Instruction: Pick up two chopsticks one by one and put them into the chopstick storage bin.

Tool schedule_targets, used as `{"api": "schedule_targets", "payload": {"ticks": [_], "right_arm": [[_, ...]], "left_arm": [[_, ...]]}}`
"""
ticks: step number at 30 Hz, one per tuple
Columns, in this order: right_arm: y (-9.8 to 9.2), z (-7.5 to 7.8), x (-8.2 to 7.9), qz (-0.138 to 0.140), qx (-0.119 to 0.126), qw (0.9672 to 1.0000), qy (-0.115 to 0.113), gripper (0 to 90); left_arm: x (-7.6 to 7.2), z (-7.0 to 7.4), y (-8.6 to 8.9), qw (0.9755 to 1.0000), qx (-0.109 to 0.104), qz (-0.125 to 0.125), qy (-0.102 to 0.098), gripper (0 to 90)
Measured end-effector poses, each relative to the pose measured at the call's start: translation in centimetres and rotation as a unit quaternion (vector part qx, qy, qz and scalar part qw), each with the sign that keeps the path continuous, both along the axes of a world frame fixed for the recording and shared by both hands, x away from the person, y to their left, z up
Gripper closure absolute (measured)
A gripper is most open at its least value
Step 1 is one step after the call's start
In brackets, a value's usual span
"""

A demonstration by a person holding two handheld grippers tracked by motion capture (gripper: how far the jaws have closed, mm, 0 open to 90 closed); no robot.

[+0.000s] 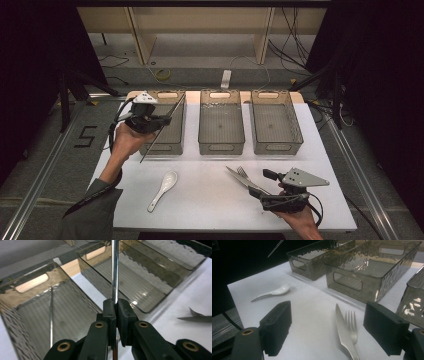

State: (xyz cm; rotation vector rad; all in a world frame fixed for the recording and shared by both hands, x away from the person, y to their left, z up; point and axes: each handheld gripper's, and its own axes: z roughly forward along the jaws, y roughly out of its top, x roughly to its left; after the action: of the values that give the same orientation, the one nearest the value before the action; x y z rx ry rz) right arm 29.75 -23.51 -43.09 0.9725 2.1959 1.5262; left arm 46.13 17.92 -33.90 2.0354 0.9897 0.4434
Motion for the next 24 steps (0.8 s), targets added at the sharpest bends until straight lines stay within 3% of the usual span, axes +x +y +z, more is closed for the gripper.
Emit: {"api": "schedule_targets", "payload": {"ticks": [6,13,22,24], "right_arm": [[0.0,0.0,0.0,0.001,-0.002,1.0000,0.000,23.5],[0.1,0.0,0.0,0.004,0.000,1.0000,0.001,23.5],[0.1,-0.1,0.0,0.006,0.003,1.0000,0.003,23.4],[0.1,0.0,0.0,0.007,0.002,1.0000,0.004,23.5]], "left_arm": [[1.6,0.6,0.2,0.9999,0.008,0.010,-0.004,84.7],[3.8,1.5,0.7,0.9991,-0.004,0.030,-0.031,84.8],[5.6,0.8,0.8,0.9981,-0.003,0.038,-0.049,84.7],[6.0,0.4,1.0,0.9982,-0.012,0.040,-0.044,84.7]]}}
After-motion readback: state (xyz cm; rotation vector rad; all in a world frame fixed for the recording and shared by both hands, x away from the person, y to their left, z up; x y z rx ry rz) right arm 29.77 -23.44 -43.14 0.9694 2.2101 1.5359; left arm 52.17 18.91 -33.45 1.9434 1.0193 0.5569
